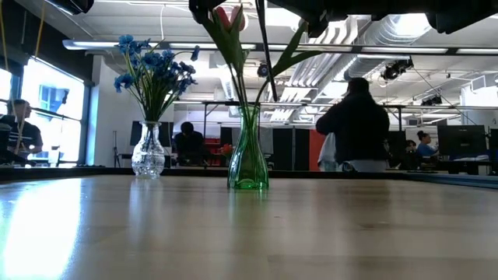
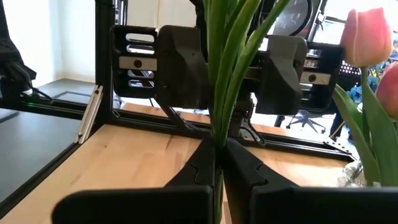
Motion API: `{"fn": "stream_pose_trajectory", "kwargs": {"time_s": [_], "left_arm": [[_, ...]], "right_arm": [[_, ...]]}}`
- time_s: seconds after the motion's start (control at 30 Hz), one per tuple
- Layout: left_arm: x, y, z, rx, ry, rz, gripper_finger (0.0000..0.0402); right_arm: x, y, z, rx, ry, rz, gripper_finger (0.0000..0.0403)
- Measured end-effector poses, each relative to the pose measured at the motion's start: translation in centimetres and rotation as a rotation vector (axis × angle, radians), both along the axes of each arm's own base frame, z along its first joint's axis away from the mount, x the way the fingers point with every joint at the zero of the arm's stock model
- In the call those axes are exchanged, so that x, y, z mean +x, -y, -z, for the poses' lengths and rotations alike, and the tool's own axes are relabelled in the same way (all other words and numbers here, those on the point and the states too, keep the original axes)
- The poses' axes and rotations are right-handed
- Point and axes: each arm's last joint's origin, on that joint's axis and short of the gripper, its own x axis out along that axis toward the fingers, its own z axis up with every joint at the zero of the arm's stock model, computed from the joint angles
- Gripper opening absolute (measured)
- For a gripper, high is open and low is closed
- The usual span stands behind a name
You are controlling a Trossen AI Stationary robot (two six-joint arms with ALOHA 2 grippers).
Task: Sort flowers into vase by color
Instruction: Put the blue flowers into the transparent vase
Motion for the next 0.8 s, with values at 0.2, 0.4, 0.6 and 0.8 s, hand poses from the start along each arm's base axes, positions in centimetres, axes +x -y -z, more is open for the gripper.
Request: {"fn": "stream_pose_trajectory", "kwargs": {"time_s": [0.2, 0.4, 0.6, 0.8], "left_arm": [[0.0, 0.0, 0.0, 0.001, 0.001, 0.012, 0.0170], [0.0, 0.0, 0.0, 0.001, 0.001, 0.011, 0.0169], [0.1, -0.3, 0.0, -0.008, 0.001, 0.001, 0.0165], [0.1, -0.3, 0.0, -0.007, -0.003, 0.000, 0.0108]], "right_arm": [[0.3, 0.9, 0.1, 0.041, -0.009, 0.029, 0.0002], [0.5, 1.6, 0.1, 0.049, -0.008, 0.048, 0.0003], [0.7, 2.0, 0.1, 0.088, -0.007, 0.060, 0.0003], [0.7, 2.0, 0.1, 0.094, -0.012, 0.055, 0.0011]]}}
